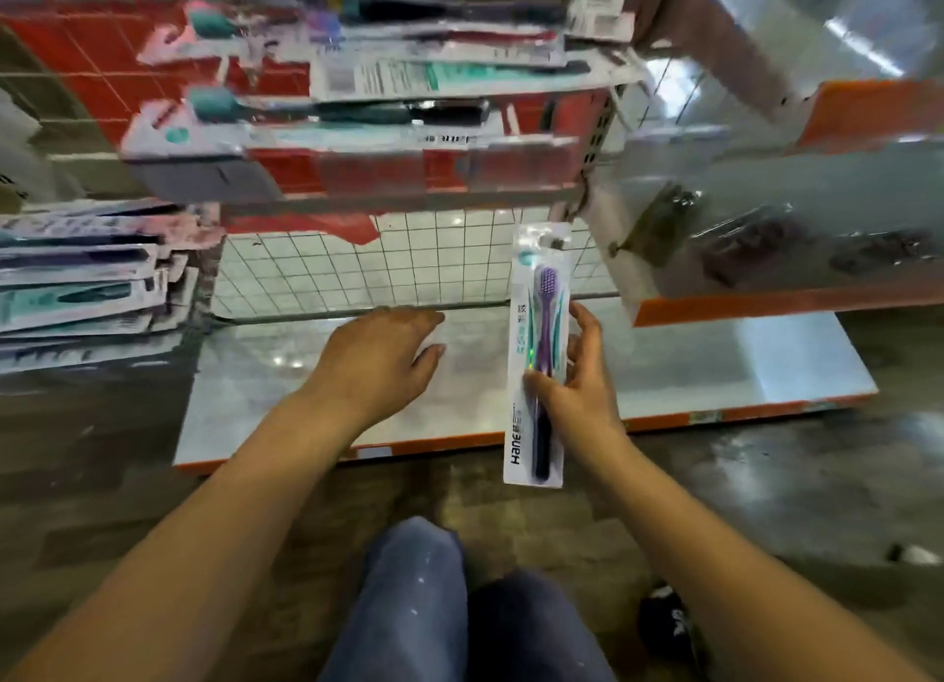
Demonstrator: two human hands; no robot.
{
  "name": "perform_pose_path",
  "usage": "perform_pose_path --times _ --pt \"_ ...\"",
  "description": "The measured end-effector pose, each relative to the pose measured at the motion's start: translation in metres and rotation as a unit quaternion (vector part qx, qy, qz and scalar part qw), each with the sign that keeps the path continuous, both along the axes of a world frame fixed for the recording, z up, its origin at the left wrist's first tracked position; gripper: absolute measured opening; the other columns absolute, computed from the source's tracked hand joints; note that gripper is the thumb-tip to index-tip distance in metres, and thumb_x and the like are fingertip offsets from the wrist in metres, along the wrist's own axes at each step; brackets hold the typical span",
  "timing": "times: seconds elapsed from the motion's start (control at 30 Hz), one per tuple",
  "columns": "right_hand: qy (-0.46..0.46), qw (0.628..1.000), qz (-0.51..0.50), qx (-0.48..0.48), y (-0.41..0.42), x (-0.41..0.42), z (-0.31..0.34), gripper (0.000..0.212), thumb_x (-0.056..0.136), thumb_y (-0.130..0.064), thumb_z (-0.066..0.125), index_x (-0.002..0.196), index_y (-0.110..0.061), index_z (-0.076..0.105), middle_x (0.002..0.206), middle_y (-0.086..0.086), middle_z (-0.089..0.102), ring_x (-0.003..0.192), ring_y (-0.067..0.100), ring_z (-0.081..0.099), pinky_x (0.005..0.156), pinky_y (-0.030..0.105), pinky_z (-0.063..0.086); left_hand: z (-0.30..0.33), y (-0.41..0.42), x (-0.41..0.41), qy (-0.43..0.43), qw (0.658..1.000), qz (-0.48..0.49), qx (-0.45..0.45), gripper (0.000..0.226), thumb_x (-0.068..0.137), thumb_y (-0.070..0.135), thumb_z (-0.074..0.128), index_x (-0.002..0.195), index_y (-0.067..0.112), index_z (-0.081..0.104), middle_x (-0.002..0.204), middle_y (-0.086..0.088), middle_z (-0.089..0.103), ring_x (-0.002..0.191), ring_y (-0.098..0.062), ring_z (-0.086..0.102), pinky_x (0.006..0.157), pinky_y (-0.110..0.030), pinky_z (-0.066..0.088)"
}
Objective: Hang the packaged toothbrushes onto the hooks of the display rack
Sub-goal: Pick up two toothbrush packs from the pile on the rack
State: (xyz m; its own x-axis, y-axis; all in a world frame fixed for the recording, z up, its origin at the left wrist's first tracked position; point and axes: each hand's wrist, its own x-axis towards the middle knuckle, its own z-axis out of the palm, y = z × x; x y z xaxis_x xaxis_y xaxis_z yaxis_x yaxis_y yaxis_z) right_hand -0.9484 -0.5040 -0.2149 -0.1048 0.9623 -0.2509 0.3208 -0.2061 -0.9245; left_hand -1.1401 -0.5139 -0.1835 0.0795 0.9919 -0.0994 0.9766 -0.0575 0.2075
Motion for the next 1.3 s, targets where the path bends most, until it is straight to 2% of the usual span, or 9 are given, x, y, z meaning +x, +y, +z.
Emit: perform_pose_path --times 0.2,0.4,0.5,0.73,0.87,1.0,1.17,1.23,1.3 --pt "0.012 0.997 -0.012 0.080 0.061 -0.019 -0.090 0.078 0.085 0.004 0.055 0.143 -0.031 0.018 0.130 0.004 0.052 0.108 0.020 0.057 0.091 0.041 0.051 -0.090 0.061 -0.010 0.003 0.999 -0.010 0.051 0.040 0.096 0.036 0.042 0.133 0.021 0.047 0.118 -0.004 0.060 0.110 -0.024 0.052 0.079 -0.030 0.041" --pt "0.041 0.976 -0.012 0.214 0.116 -0.044 -0.151 0.075 0.084 0.001 0.058 0.143 -0.029 0.022 0.099 -0.029 0.048 0.092 0.001 0.058 0.088 0.036 0.052 -0.139 0.114 -0.024 0.028 0.987 0.007 0.156 0.043 0.096 0.038 0.043 0.137 0.025 0.043 0.129 -0.001 0.055 0.121 -0.024 0.048 0.097 -0.035 0.041" --pt "0.070 0.961 -0.033 0.264 0.129 -0.053 -0.168 0.075 0.085 0.004 0.055 0.144 -0.027 0.020 0.097 -0.028 0.048 0.083 -0.008 0.058 0.078 0.025 0.051 -0.148 0.121 -0.028 0.032 0.978 0.018 0.205 0.042 0.096 0.039 0.043 0.136 0.026 0.043 0.131 0.000 0.054 0.120 -0.023 0.048 0.096 -0.032 0.038" --pt "0.112 0.952 0.005 0.285 0.127 -0.064 -0.161 0.074 0.088 -0.001 0.056 0.141 -0.038 0.020 0.101 -0.024 0.051 0.090 0.005 0.061 0.081 0.035 0.055 -0.132 0.120 -0.043 0.019 0.966 0.011 0.259 0.043 0.095 0.036 0.046 0.137 0.025 0.044 0.132 0.002 0.054 0.122 -0.019 0.047 0.097 -0.027 0.034" --pt "0.128 0.946 0.023 0.298 0.134 -0.064 -0.144 0.076 0.087 0.004 0.056 0.126 -0.055 0.026 0.131 -0.003 0.049 0.116 0.017 0.054 0.093 0.042 0.051 -0.120 0.123 -0.042 -0.009 0.955 0.001 0.298 0.039 0.093 0.035 0.051 0.129 0.019 0.054 0.119 -0.005 0.063 0.112 -0.026 0.057 0.089 -0.034 0.042" --pt "0.122 0.935 0.027 0.332 0.140 -0.066 -0.138 0.075 0.087 0.002 0.057 0.127 -0.052 0.024 0.137 0.002 0.047 0.120 0.015 0.052 0.094 0.035 0.051 -0.117 0.119 -0.041 -0.013 0.953 0.014 0.301 0.041 0.094 0.039 0.045 0.131 0.021 0.051 0.119 -0.003 0.062 0.114 -0.025 0.055 0.090 -0.034 0.041" --pt "0.145 0.929 0.032 0.339 0.142 -0.080 -0.140 0.074 0.087 0.002 0.057 0.134 -0.046 0.026 0.114 -0.018 0.056 0.097 -0.008 0.056 0.078 0.014 0.052 -0.119 0.109 -0.048 0.008 0.966 0.036 0.258 0.042 0.097 0.040 0.040 0.137 0.032 0.040 0.135 0.007 0.051 0.123 -0.016 0.046 0.097 -0.026 0.036" --pt "0.158 0.926 0.041 0.340 0.141 -0.088 -0.138 0.075 0.086 0.004 0.057 0.132 -0.047 0.029 0.113 -0.031 0.054 0.099 -0.014 0.054 0.084 0.018 0.051 -0.117 0.107 -0.056 0.005 0.965 0.045 0.257 0.042 0.096 0.039 0.041 0.137 0.031 0.041 0.135 0.007 0.051 0.122 -0.017 0.047 0.098 -0.028 0.037" --pt "0.161 0.924 0.052 0.344 0.140 -0.096 -0.133 0.077 0.086 0.006 0.056 0.130 -0.052 0.031 0.131 -0.023 0.050 0.113 -0.004 0.052 0.096 0.031 0.049 -0.116 0.107 -0.062 -0.002 0.964 0.052 0.261 0.041 0.096 0.038 0.044 0.136 0.029 0.044 0.132 0.005 0.054 0.119 -0.019 0.051 0.096 -0.030 0.040"
